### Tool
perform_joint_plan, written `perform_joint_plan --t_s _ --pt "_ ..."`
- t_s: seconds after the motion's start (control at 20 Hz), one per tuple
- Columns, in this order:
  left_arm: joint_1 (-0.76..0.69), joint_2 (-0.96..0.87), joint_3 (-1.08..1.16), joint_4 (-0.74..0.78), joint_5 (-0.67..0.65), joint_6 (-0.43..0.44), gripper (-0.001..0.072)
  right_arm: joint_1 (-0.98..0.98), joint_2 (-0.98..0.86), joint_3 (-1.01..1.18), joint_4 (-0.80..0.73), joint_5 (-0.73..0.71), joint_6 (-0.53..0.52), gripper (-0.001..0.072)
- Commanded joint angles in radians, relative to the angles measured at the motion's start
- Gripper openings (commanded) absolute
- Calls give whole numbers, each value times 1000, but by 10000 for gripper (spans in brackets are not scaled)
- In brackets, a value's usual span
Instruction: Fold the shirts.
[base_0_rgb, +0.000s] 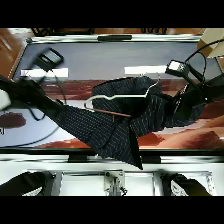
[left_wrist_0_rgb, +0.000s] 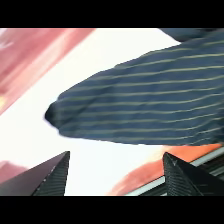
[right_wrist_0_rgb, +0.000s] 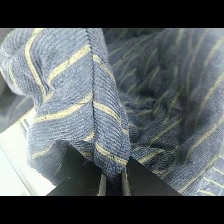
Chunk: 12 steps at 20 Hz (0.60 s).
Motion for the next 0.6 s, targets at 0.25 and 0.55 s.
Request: perform_joint_plan --t_s 0.25,0.55 --pt "-166 -72 75 -237 13 -434 646 0 8 1 8 -258 360 94" --pt "-358 -284 76 -449 261 -547 642 0 8 1 -14 -436 503 93"
